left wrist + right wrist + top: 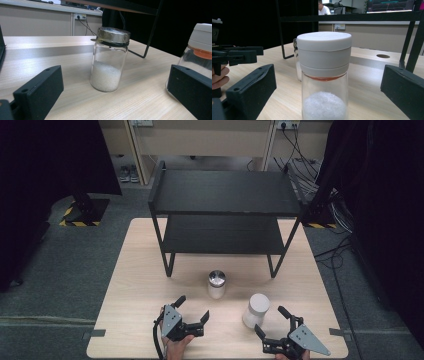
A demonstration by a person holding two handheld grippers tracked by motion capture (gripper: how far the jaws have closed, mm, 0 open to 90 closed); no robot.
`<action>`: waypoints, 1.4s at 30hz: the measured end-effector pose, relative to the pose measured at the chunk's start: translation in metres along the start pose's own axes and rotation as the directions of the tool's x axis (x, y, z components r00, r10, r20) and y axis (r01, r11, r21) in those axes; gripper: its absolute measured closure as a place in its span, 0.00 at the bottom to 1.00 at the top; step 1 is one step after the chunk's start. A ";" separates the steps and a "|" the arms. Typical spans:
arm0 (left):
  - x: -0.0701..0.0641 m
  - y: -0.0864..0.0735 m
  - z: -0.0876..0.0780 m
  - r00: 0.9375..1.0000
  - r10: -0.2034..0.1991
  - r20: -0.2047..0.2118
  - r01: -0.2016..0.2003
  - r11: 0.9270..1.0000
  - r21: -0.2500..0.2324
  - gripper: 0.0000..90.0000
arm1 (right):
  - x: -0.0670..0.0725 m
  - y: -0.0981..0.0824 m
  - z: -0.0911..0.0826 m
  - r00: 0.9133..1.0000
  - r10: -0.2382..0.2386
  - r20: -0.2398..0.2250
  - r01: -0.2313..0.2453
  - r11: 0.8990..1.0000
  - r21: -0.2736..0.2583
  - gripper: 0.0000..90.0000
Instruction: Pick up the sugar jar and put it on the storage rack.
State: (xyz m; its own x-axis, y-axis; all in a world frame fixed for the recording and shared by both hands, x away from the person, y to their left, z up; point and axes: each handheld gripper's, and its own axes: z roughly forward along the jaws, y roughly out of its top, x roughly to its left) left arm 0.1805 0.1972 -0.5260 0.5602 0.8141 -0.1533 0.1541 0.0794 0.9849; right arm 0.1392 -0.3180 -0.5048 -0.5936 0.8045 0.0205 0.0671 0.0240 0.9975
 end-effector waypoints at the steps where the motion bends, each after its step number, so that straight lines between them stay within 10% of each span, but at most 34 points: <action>1: 0.000 0.000 0.000 1.000 0.000 -0.001 0.000 1.000 0.001 0.00 | 0.000 0.000 0.000 1.000 0.002 0.001 -0.002 1.000 0.000 0.00; 42: 0.008 0.046 0.067 0.998 0.044 0.048 -0.051 0.988 0.144 0.00 | -0.002 -0.002 0.000 1.000 0.031 -0.005 -0.031 0.999 -0.008 0.00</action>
State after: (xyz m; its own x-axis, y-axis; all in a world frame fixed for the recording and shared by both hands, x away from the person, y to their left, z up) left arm 0.2465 0.1688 -0.4870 0.6046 0.7885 -0.1132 0.2409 -0.0456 0.9695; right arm 0.1398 -0.3199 -0.5067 -0.5950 0.8021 0.0519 0.0793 -0.0056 0.9968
